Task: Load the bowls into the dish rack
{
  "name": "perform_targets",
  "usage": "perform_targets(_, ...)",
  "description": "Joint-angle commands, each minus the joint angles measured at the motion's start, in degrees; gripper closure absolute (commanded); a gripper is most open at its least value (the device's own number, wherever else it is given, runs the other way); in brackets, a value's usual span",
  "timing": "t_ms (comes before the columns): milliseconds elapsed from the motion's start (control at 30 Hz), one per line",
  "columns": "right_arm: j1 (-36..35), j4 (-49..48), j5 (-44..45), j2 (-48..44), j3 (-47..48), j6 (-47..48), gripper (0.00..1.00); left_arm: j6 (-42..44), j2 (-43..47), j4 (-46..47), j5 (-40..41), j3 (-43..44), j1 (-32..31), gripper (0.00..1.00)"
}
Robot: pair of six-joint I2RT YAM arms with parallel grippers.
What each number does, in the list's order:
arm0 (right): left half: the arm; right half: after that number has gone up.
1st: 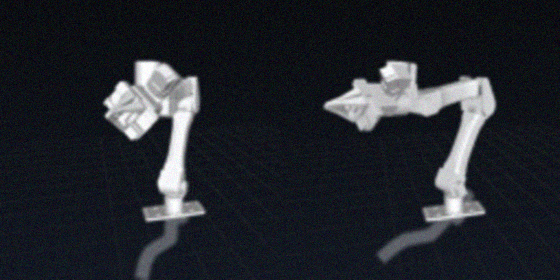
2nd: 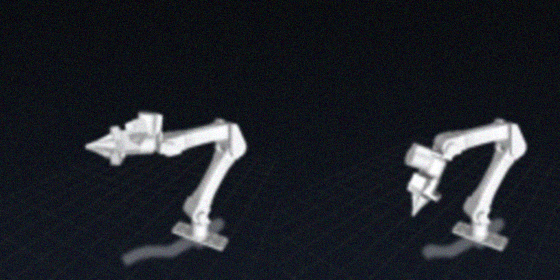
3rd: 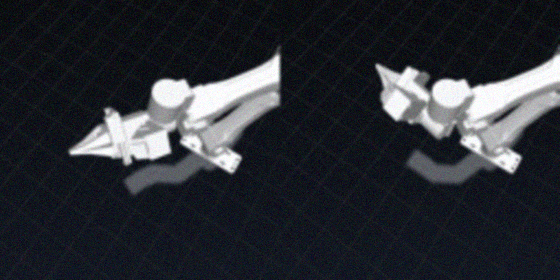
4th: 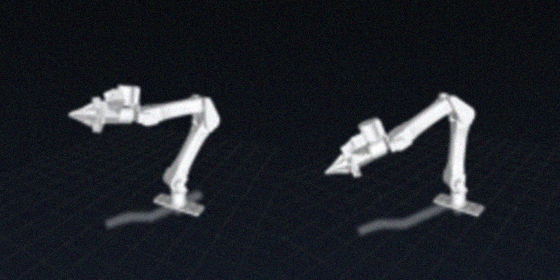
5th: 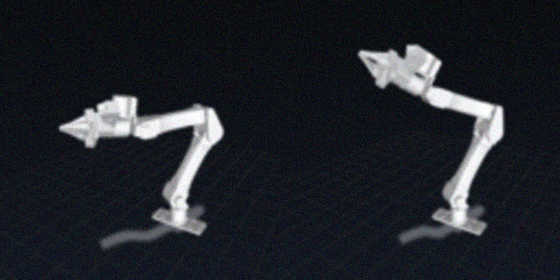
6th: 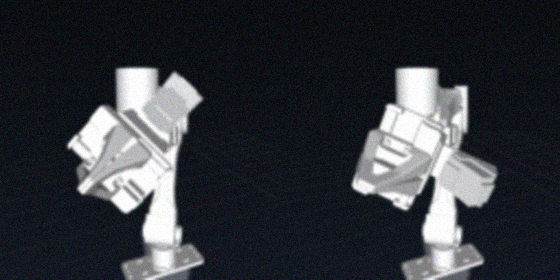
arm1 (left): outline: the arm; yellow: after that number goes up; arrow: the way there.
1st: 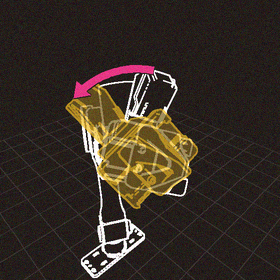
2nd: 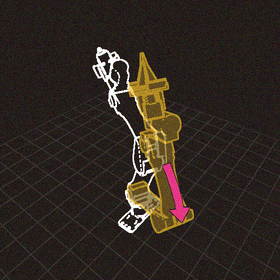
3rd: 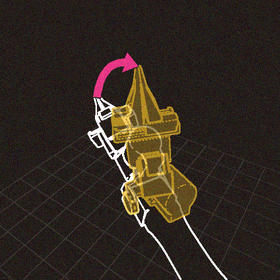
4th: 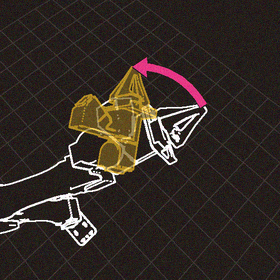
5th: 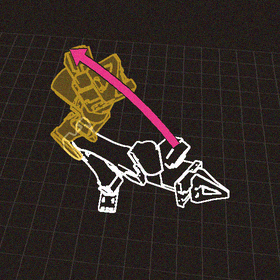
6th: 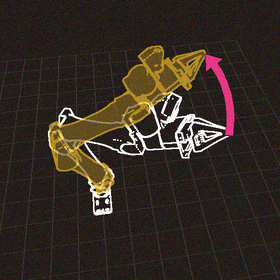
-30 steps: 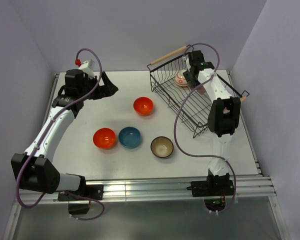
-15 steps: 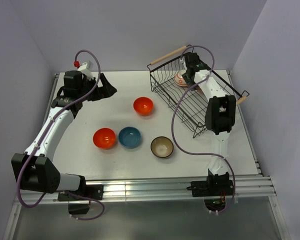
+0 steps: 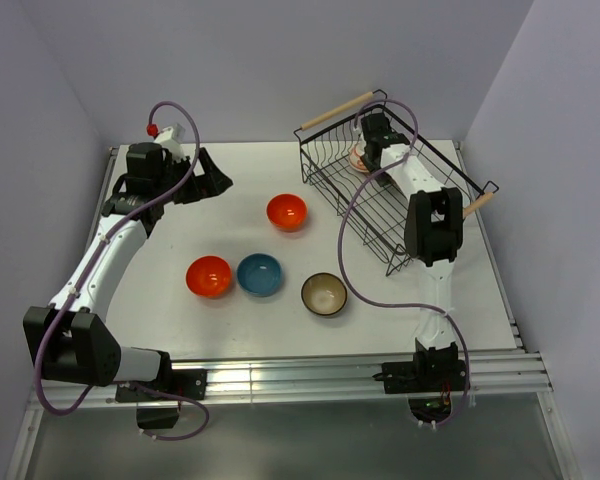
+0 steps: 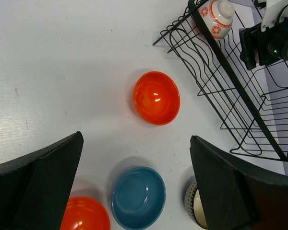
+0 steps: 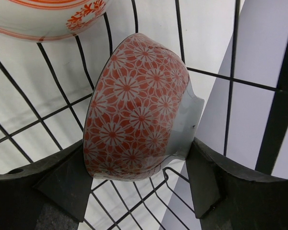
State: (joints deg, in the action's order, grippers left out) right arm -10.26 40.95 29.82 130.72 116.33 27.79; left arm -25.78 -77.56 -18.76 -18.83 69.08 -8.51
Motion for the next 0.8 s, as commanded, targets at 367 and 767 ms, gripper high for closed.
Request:
perform_targets(367, -0.3, -5.0, 6.2, -1.3, -2.1, 2.7, 0.96, -0.2, 0.4, 1.9, -2.0, -0.8, 0.8, 0.01)
perform_targets(767, -0.5, -2.4, 4.8, 0.2, -0.2, 1.7, 0.51, -0.1, 0.5, 1.9, -2.2, -0.9, 1.2, 0.01)
